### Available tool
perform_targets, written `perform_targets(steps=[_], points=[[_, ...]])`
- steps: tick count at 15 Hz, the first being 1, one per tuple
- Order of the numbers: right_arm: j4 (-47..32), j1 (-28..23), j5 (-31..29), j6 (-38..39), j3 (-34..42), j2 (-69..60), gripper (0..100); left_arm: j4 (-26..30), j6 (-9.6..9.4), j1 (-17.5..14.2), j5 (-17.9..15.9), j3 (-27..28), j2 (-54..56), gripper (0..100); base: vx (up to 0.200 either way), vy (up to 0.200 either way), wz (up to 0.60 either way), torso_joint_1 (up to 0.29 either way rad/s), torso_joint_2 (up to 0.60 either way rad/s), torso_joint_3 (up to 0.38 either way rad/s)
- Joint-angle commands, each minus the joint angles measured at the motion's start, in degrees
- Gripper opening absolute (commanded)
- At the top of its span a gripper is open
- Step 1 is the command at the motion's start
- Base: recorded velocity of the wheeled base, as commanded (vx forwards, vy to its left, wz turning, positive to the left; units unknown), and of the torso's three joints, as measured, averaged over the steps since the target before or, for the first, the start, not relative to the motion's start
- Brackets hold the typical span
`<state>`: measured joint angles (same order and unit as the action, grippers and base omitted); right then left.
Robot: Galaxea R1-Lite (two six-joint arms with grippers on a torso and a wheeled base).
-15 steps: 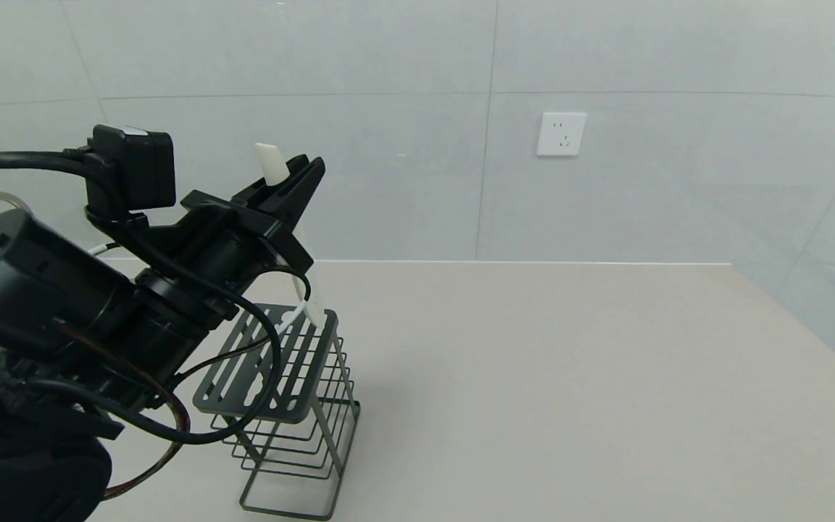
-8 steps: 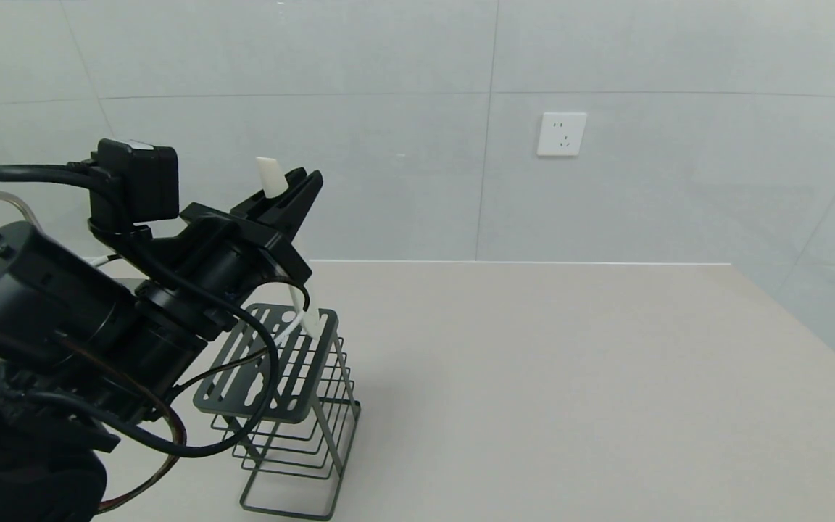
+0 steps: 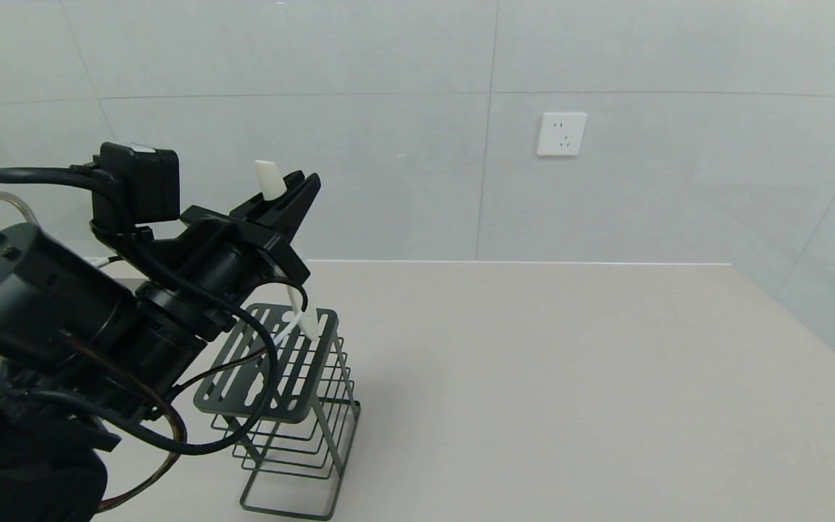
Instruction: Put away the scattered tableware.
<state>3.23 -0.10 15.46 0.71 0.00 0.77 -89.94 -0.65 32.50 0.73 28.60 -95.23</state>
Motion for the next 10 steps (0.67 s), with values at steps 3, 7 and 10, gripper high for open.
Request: perform_targets(steps=[3, 7, 10], points=[[0.0, 0.0, 0.0, 0.0, 0.0, 0.1, 0, -0.1, 0.03, -0.1, 0.1, -0.8, -0.3, 0, 0.000, 0.000, 0.00, 0.000, 0.00, 0.000], [-0.1, 0.0, 0.0, 0.0, 0.0, 0.1, 0, -0.1, 0.03, 0.0, 0.0, -1.8, -0.8, 0, 0.000, 0.000, 0.00, 0.000, 0.00, 0.000], [0.0, 0.0, 0.0, 0.1, 0.0, 0.1, 0, -0.1, -0.23, 0.6, 0.0, -2.6, -1.3, 0, 0.000, 0.000, 0.00, 0.000, 0.00, 0.000]])
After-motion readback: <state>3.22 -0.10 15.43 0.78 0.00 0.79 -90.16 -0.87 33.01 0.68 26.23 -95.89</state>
